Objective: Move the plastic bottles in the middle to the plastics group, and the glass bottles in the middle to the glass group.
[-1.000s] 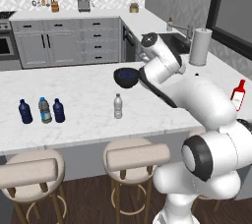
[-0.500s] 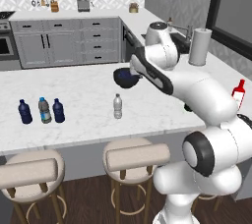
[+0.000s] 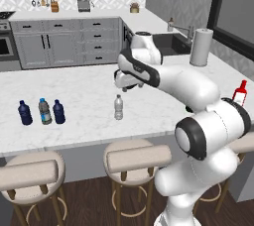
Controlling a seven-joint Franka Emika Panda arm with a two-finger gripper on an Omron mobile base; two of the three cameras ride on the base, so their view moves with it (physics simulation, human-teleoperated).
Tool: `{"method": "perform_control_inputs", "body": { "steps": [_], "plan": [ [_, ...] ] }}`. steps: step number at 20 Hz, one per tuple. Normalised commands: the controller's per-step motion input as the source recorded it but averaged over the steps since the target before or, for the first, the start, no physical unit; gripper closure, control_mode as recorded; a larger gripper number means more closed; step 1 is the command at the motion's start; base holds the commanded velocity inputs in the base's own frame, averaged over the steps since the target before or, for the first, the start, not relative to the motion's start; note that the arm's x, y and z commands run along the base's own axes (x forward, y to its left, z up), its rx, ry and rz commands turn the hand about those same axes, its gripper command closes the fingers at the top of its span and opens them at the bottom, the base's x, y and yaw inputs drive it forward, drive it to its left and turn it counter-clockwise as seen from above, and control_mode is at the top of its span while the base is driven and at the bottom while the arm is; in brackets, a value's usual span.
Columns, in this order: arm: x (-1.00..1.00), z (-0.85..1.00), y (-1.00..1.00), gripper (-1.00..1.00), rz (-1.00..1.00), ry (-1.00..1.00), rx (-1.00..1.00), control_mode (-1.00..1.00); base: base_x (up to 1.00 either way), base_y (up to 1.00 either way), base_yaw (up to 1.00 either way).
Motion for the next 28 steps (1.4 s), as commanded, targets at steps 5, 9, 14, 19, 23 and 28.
{"method": "perform_control_inputs", "body": {
  "steps": [5, 9, 14, 19, 23, 28],
  "plan": [
    [0.31, -0.29, 0.39, -1.0, 0.09, 0.08, -0.03, -1.0, 0.0, 0.0, 0.0],
    [0.46, -0.19, 0.05, -1.0, 0.0, 0.0, -0.08, -1.0, 0.0, 0.0, 0.0],
    [0.39, -0.26, 0.0, -1.0, 0.0, 0.0, -0.01, -1.0, 0.0, 0.0, 0.0],
    [0.51, -0.43, 0.0, -1.0, 0.0, 0.0, 0.0, -1.0, 0.0, 0.0, 0.0],
    [0.4, -0.3, 0.01, -1.0, 0.0, -0.01, 0.0, -1.0, 0.0, 0.0, 0.0],
    [0.1, -0.28, 0.02, -1.0, 0.0, -0.06, 0.0, -1.0, 0.0, 0.0, 0.0]
  ]
}}
